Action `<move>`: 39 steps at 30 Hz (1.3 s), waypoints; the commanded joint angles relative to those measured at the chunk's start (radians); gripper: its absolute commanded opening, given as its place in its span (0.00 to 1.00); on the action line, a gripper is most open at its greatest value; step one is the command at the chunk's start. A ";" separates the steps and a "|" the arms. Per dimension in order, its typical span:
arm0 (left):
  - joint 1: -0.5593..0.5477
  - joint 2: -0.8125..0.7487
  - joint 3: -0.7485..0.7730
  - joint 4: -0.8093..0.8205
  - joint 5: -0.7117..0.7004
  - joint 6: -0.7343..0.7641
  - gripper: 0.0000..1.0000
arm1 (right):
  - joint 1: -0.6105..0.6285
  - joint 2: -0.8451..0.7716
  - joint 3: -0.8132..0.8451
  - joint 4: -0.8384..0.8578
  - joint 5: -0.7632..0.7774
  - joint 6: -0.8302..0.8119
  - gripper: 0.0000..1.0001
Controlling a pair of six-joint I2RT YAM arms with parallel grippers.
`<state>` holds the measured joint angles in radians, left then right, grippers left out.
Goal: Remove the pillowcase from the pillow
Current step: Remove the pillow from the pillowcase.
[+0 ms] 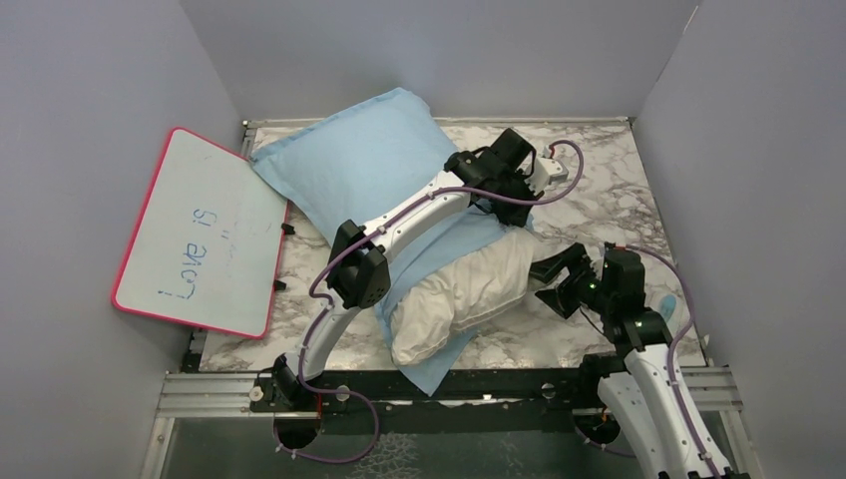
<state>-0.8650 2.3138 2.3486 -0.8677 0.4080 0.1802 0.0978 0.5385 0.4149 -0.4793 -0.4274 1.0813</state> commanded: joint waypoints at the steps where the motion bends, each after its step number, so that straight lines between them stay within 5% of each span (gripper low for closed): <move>1: 0.004 0.013 0.053 -0.044 -0.002 -0.013 0.00 | 0.002 -0.029 0.047 -0.130 0.123 0.024 0.86; 7: 0.011 -0.013 0.070 0.019 -0.093 -0.075 0.00 | 0.002 -0.082 0.092 -0.169 0.155 0.008 0.86; 17: 0.026 -0.069 0.038 0.112 -0.135 -0.152 0.00 | 0.002 -0.122 0.071 -0.005 0.033 0.027 0.97; 23: 0.027 -0.084 0.029 0.120 -0.117 -0.161 0.00 | 0.002 0.025 -0.068 0.286 -0.228 0.065 0.96; 28: 0.027 -0.098 0.028 0.129 -0.112 -0.171 0.00 | 0.002 0.187 -0.069 0.219 -0.180 0.055 0.70; 30: 0.027 -0.105 0.026 0.135 -0.118 -0.171 0.00 | 0.002 0.217 -0.073 0.149 -0.094 0.069 0.35; 31: 0.027 -0.108 0.023 0.136 -0.127 -0.166 0.00 | 0.002 0.224 -0.080 0.152 -0.077 0.074 0.29; 39: 0.044 -0.134 0.010 0.154 -0.188 -0.148 0.00 | 0.002 0.215 -0.013 0.093 0.064 0.006 0.19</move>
<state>-0.8516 2.2852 2.3402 -0.8024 0.2821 0.0177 0.1001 0.7513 0.3634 -0.2581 -0.5270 1.1667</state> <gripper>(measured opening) 0.012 0.232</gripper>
